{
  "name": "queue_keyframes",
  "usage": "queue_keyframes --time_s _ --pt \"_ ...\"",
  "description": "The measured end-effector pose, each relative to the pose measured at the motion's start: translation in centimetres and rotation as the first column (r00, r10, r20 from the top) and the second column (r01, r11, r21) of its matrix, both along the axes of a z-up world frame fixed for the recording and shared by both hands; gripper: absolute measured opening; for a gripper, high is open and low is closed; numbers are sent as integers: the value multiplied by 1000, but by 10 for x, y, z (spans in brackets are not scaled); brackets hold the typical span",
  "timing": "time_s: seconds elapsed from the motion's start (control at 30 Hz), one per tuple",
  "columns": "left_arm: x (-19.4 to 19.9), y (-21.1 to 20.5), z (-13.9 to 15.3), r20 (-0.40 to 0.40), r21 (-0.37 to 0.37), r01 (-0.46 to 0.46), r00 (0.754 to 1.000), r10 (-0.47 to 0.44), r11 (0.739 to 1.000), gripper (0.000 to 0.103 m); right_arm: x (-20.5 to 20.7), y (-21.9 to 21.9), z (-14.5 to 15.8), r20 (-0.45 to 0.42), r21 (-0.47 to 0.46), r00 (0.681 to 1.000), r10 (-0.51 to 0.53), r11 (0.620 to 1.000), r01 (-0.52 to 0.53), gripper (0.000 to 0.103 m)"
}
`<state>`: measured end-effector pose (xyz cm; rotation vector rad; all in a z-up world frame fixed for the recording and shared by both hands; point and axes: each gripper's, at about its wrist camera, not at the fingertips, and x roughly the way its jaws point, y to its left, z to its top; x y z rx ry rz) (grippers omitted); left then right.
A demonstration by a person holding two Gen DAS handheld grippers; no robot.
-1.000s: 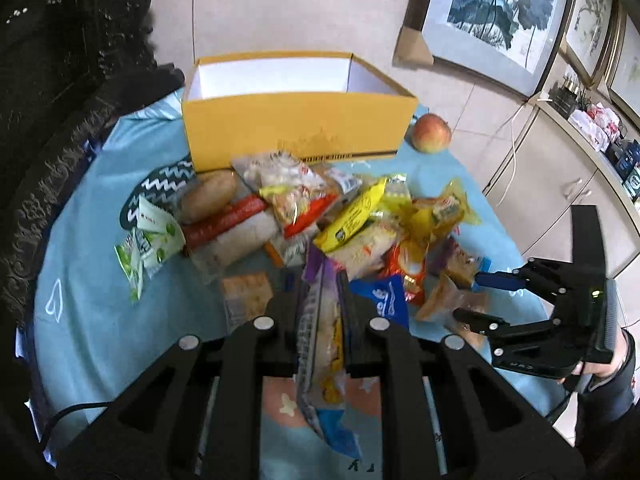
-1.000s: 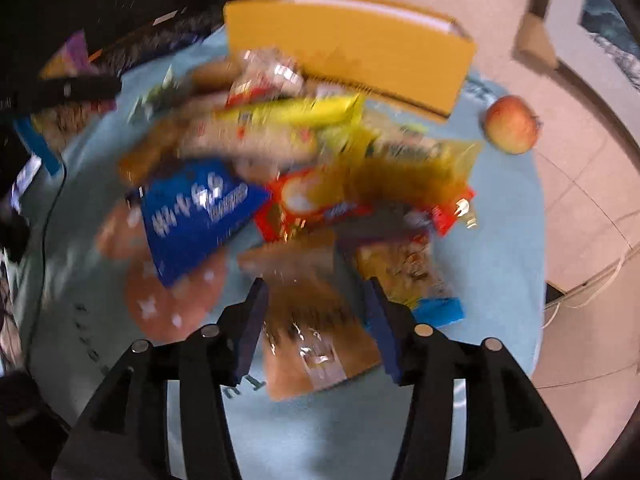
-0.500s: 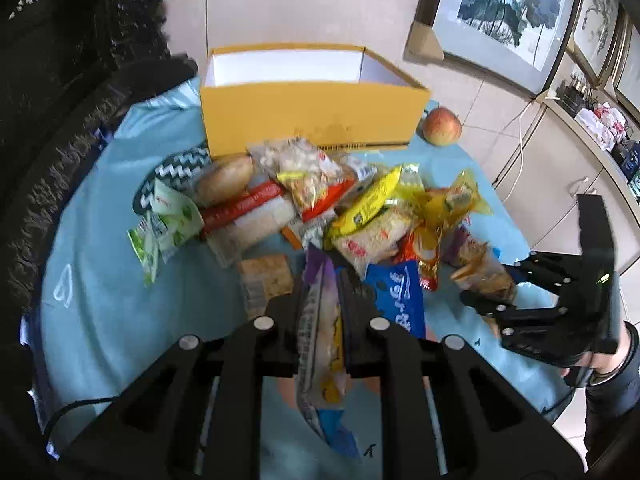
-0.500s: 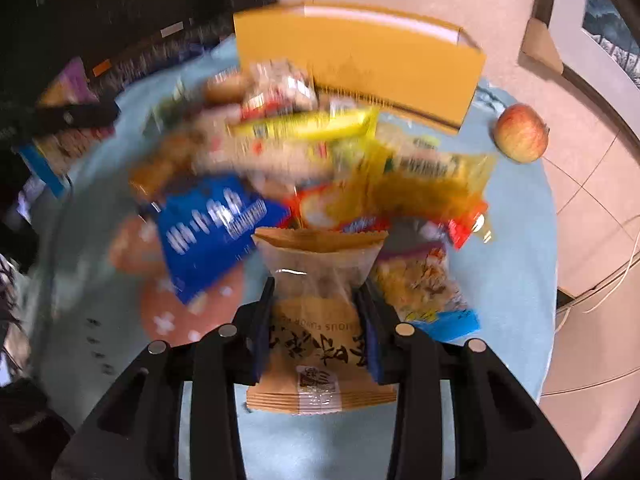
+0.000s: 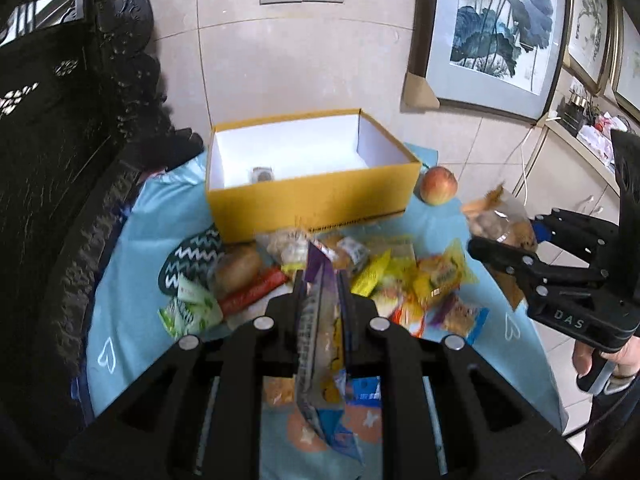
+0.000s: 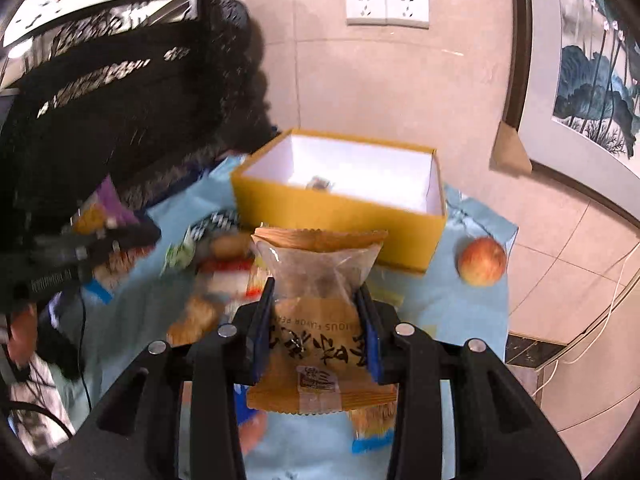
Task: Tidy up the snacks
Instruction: 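Lower both held bags into the yellow box and open both grippers, then withdraw both grippers from the box back over the snack pile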
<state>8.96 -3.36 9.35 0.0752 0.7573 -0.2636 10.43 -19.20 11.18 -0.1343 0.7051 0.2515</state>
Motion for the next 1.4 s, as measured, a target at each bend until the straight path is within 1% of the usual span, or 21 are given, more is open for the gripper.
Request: queue_keyframes --time_s 0.1,0.2,0.37,0.47,0.57,0.67,0.73,0.77,0.8,0.83,0.87,0.9,0.93,1.0,1.07,1.2,1.27,1.3,1.33,1.37,1.4 --pt "28 -7 7 8 2 -12 1000 12 1000 14 33 6 10 17 24 999 -42 999 41 38" --pt "68 -9 13 16 -35 -44 999 44 998 14 65 11 12 43 46 995 -95 995 93 38" --pt "137 -6 15 61 -100 -95 993 101 990 14 122 12 -1 70 107 980 -187 978 179 38" --pt "179 -3 5 35 -135 -106 993 112 985 14 158 12 -13 68 104 977 -203 975 195 38" --pt "218 0 -11 9 -140 -130 991 133 982 14 189 9 -29 52 94 975 -217 973 211 38" --pt "246 1 -26 -13 -141 -166 986 166 976 14 218 6 -47 34 78 973 -229 971 226 38" --pt "263 5 -37 -33 -165 -201 980 198 966 15 230 5 -55 26 73 971 -237 969 235 40" --pt "266 8 -40 -35 -188 -222 975 220 957 32 236 6 -60 26 57 971 -236 970 235 41" --pt "269 12 -43 -36 -221 -252 968 250 942 86 238 10 -63 29 28 971 -236 972 235 52" --pt "267 14 -45 -32 -217 -283 959 283 934 101 239 12 -64 35 -11 969 -246 969 247 63" --pt "260 15 -44 0 -213 -310 948 317 927 101 233 11 -64 62 -21 965 -255 966 257 64" --pt "254 14 -41 28 -206 -291 953 303 934 101 227 9 -61 83 -6 965 -247 969 249 65" --pt "251 12 -39 35 -190 -277 957 289 942 101 220 5 -57 93 11 966 -240 971 240 65" --pt "242 12 -32 47 -156 -268 959 278 951 101 207 -4 -49 72 51 968 -241 970 238 65" --pt "228 16 -23 51 -152 -256 962 267 955 101 190 -15 -41 43 103 970 -239 967 233 65" --pt "188 20 -6 58 -149 -234 968 245 961 101 149 -27 -32 28 133 975 -223 967 217 67" --pt "161 21 0 67 -142 -220 970 232 965 101 123 -33 -31 27 135 975 -222 967 217 75" --pt "152 22 0 71 -141 -216 971 228 966 101 109 -36 -32 26 138 973 -229 965 223 84" --pt "137 21 -1 73 -138 -208 973 220 968 101 96 -38 -32 30 144 972 -233 963 227 95" --pt "124 21 -2 70 -135 -201 975 212 970 101 76 -40 -33 47 155 970 -238 961 228 99" --pt "112 21 -5 64 -133 -194 977 204 972 101 61 -40 -33 63 159 970 -237 962 224 100"
